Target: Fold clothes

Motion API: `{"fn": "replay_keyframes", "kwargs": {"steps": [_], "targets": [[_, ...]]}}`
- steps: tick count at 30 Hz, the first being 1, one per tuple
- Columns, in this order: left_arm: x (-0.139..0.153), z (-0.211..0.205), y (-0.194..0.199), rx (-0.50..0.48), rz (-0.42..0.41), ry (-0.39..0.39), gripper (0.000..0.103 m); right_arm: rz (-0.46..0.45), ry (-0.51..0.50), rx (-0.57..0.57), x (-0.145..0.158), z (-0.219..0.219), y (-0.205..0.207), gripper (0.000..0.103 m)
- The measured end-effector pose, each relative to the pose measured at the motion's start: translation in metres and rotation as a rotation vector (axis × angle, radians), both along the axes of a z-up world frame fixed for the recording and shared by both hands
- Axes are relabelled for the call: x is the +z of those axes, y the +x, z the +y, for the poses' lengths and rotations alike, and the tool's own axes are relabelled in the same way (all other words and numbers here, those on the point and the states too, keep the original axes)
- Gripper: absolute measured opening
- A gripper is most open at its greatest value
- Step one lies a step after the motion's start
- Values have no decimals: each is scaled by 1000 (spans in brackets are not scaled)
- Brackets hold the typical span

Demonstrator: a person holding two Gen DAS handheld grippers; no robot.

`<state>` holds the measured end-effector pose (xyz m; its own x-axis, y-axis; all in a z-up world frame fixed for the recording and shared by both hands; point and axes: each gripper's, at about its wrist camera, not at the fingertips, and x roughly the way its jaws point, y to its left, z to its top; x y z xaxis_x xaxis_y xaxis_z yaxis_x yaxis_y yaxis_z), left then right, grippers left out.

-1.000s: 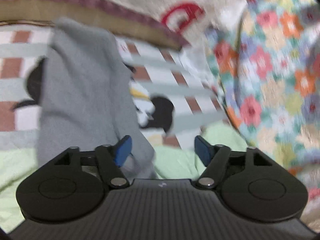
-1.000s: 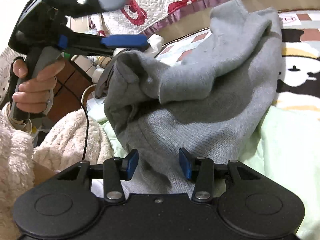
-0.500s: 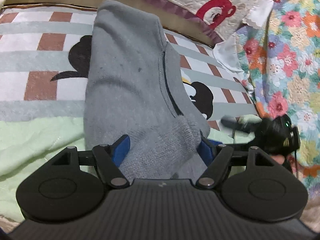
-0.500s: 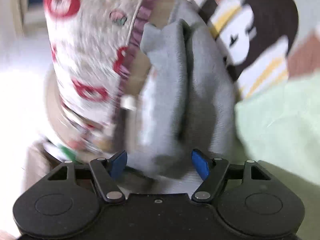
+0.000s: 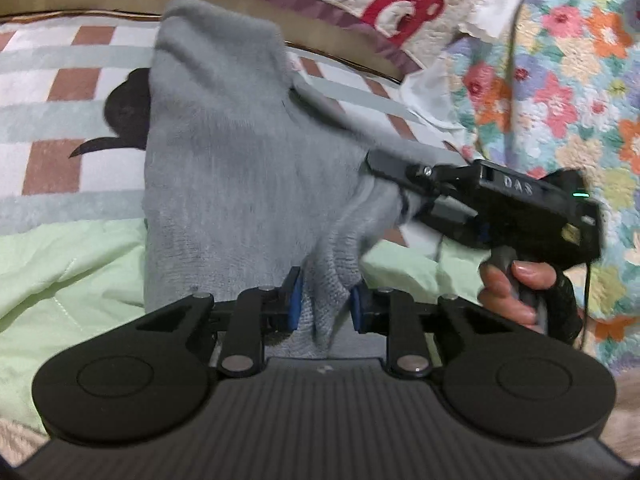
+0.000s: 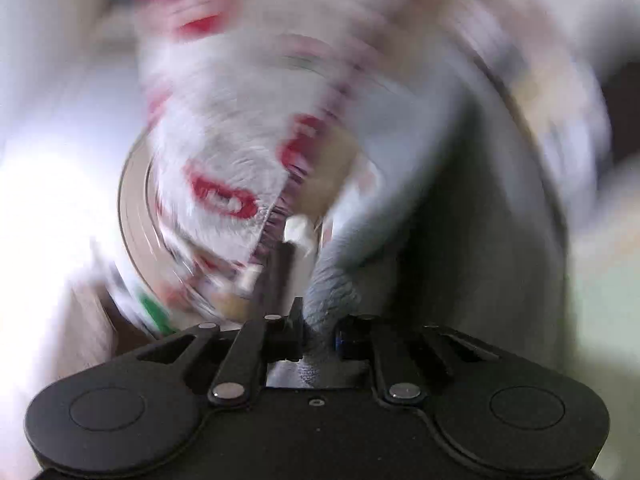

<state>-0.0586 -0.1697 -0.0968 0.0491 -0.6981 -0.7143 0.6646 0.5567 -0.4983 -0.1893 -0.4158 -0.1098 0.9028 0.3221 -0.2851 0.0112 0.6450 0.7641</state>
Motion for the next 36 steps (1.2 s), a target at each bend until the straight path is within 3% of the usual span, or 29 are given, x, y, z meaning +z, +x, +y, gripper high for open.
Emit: {"fn": "replay_keyframes", "kwargs": {"steps": [1, 2, 3, 5, 7, 10, 13, 17, 22, 24, 26, 31, 34, 36], "targets": [[1, -6, -5, -20, 2, 32, 33, 13, -58, 0, 2, 3, -4, 16], [0, -12, -8, -39, -1, 65, 48, 43, -65, 2, -3, 3, -6, 16], [-5, -17, -11, -57, -9, 101, 53, 97, -54, -15, -17, 2, -8, 16], [-10, -27, -17, -89, -26, 147, 53, 209, -55, -44, -50, 0, -8, 16], [-5, -32, -22, -109, -48, 127, 53, 259, -115, -35, -73, 4, -8, 16], [15, -34, -26, -127, -102, 49, 60, 231, -148, -27, -73, 5, -9, 16], [24, -34, -14, -77, -111, -5, 67, 203, -167, -15, -65, 2, -5, 17], [-5, -35, 4, -12, -79, 115, 63, 175, -130, -32, -66, -5, -13, 17], [-52, -3, 8, 78, 52, 24, 61, 157, -82, -26, -63, -17, -24, 21], [-50, 0, 2, 88, 25, 20, 61, 187, -127, -41, -59, -17, -28, 32], [-48, -3, -6, 75, -17, 43, 61, 188, -205, -58, -48, -12, -33, 33], [-47, -10, -13, 51, -69, 63, 62, 52, -439, -36, -1, 14, -42, 33], [-45, -9, -18, 46, -83, 54, 66, 23, -442, 24, 7, 22, -33, 33], [-45, -9, -22, 37, -96, 51, 66, 79, -435, 83, -3, 25, -21, 35]]}}
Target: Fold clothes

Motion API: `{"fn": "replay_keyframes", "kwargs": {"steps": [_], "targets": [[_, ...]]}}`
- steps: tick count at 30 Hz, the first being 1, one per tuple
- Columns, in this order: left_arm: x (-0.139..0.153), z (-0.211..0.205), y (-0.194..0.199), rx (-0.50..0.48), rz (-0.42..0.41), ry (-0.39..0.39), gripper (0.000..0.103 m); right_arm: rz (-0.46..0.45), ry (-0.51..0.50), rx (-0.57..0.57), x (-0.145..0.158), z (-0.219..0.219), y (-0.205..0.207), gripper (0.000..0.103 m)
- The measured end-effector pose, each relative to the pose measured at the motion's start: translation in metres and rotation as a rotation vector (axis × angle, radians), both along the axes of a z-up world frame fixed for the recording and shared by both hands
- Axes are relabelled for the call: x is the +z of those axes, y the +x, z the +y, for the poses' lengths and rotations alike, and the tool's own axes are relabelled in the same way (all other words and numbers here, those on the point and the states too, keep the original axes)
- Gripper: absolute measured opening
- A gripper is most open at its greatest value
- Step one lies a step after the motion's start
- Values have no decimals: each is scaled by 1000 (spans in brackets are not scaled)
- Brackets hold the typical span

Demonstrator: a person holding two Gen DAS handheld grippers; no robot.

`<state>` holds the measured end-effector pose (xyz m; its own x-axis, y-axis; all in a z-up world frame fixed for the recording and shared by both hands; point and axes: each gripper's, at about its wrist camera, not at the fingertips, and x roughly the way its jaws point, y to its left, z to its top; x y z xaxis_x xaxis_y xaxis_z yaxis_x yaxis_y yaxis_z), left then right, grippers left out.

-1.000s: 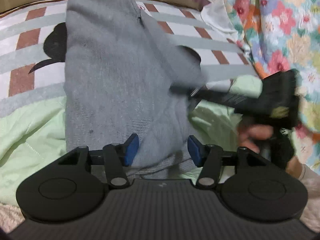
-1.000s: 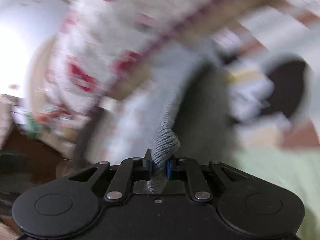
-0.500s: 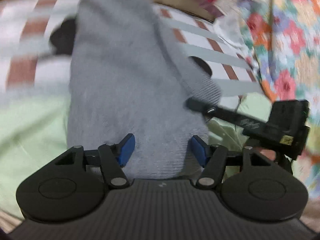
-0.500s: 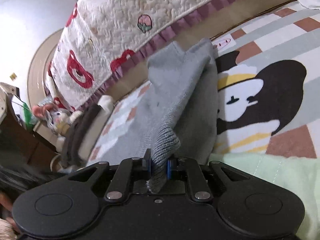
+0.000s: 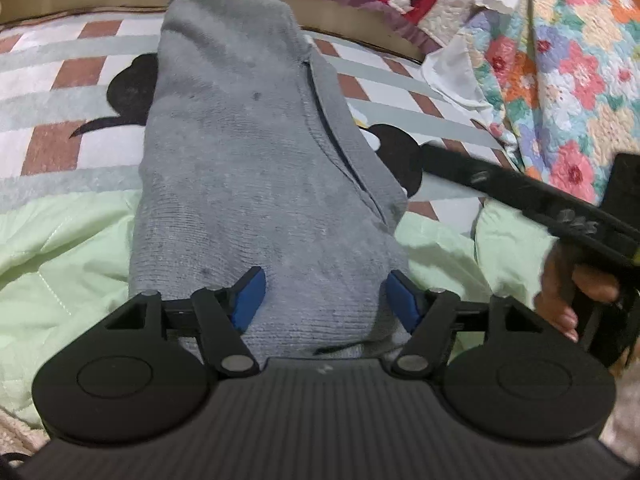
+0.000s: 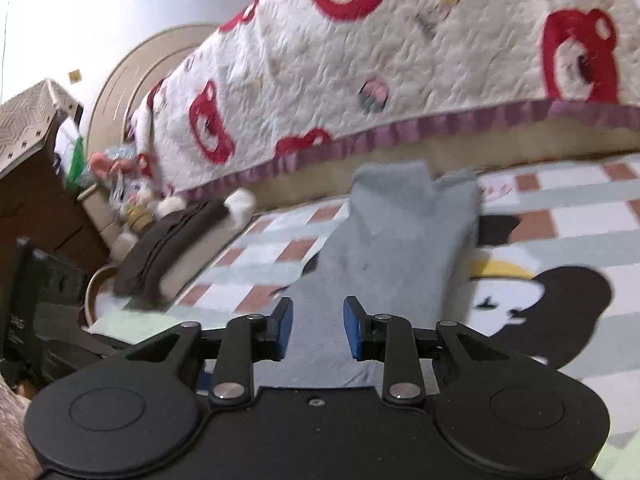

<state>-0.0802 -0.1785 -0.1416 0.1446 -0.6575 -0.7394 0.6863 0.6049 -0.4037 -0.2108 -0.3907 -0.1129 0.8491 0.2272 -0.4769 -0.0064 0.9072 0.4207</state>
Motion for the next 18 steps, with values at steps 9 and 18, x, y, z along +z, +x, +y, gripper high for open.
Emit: {"fn": "replay_keyframes", "kwargs": {"steps": [9, 18], "targets": [[19, 25, 19, 100, 38, -138, 70, 268, 145, 14, -54, -9, 14, 34], [-5, 6, 31, 40, -74, 62, 74, 315, 178, 19, -57, -8, 18, 35]]}}
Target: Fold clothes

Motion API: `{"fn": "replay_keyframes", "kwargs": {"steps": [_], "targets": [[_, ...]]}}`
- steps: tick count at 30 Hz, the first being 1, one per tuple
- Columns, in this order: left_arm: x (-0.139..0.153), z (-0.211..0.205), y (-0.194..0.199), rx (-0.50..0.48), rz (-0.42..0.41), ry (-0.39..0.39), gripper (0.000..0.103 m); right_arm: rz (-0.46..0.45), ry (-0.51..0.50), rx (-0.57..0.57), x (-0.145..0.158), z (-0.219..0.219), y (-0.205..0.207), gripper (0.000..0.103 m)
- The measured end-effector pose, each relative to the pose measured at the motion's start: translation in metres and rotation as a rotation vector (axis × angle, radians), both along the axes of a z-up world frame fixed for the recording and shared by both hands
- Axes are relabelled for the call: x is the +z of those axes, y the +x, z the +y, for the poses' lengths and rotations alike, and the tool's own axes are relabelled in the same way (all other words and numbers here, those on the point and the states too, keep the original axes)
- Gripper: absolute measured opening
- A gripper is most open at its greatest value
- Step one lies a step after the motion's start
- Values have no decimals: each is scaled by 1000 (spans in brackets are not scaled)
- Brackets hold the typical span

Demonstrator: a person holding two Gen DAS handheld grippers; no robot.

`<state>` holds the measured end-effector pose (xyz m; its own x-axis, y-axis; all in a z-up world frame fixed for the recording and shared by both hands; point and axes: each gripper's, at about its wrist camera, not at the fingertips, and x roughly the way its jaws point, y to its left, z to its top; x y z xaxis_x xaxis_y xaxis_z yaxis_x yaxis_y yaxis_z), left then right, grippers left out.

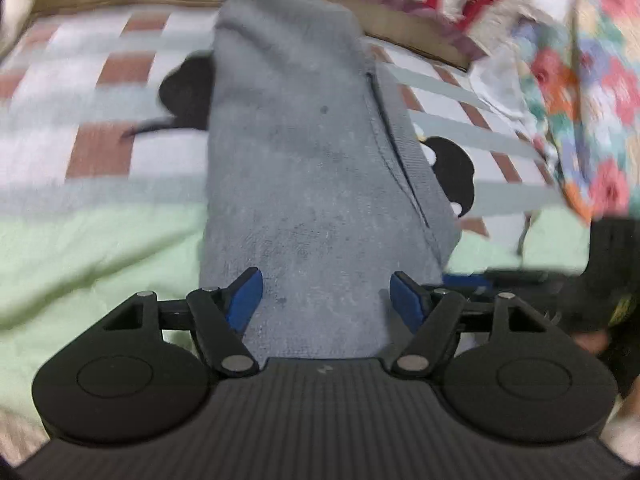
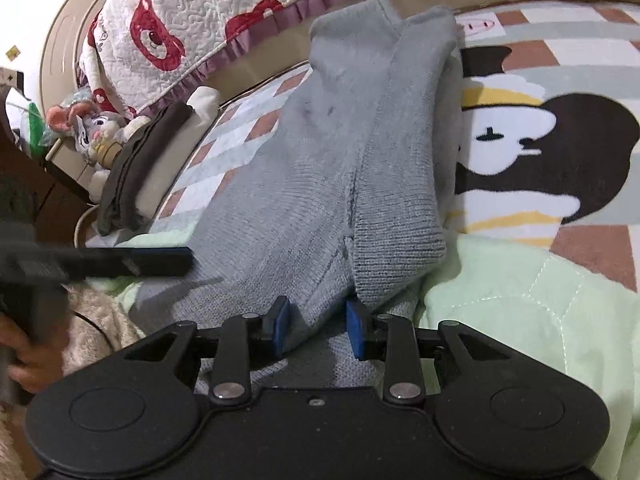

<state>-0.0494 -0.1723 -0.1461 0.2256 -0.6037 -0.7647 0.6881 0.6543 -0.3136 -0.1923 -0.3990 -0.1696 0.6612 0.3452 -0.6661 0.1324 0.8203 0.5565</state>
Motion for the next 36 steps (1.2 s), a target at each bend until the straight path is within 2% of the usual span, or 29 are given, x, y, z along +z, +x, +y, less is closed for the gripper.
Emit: {"fn": "replay_keyframes", "kwargs": {"steps": [2, 4, 6, 8, 10, 13, 15, 17, 21, 23, 25, 28, 29, 30, 32, 34, 35, 36], "targets": [[1, 0, -5, -21, -36, -4, 75, -40, -27, 18, 13, -2, 0, 36], [3, 1, -3, -23, -35, -15, 76, -155, -44, -1, 35, -9, -4, 40], [8, 6, 10, -11, 14, -59, 76, -239, -78, -14, 60, -20, 4, 61], [13, 11, 31, 8, 59, -111, 76, -276, -149, -9, 84, -32, 23, 63], [17, 10, 55, 25, 39, -117, 76, -279, -282, 15, 101, -40, 53, 63], [33, 1, 90, 45, -55, -114, 76, -288, -500, 52, 119, -48, 102, 63], [39, -6, 116, 67, -65, -135, 76, -318, -607, 92, 122, -54, 135, 63], [39, -17, 142, 85, -67, -151, 75, -334, -672, 130, 120, -61, 169, 63], [30, -49, 186, 82, -137, -109, 74, -281, -643, 107, 93, -83, 229, 61], [22, -68, 201, 51, -172, -65, 74, -231, -614, 76, 74, -91, 241, 56], [9, -79, 218, 27, -189, -52, 74, -212, -564, 59, 61, -97, 244, 55], [-6, -87, 241, 57, -172, -99, 73, -180, -543, 79, 53, -104, 247, 55], [-9, -89, 247, 105, -193, -104, 64, -176, -540, 86, 52, -107, 250, 55], [-11, -90, 252, 154, -214, -110, 60, -173, -537, 94, 52, -111, 253, 56], [-13, -90, 262, 196, -230, -155, 60, -163, -484, 75, 48, -122, 263, 58], [-14, -90, 272, 193, -184, -215, 60, -138, -420, 81, 39, -129, 273, 57], [-16, -92, 275, 180, -156, -235, 59, -126, -389, 87, 34, -132, 278, 55], [-17, -97, 278, 157, -134, -245, 55, -122, -359, 100, 29, -133, 282, 41]]}}
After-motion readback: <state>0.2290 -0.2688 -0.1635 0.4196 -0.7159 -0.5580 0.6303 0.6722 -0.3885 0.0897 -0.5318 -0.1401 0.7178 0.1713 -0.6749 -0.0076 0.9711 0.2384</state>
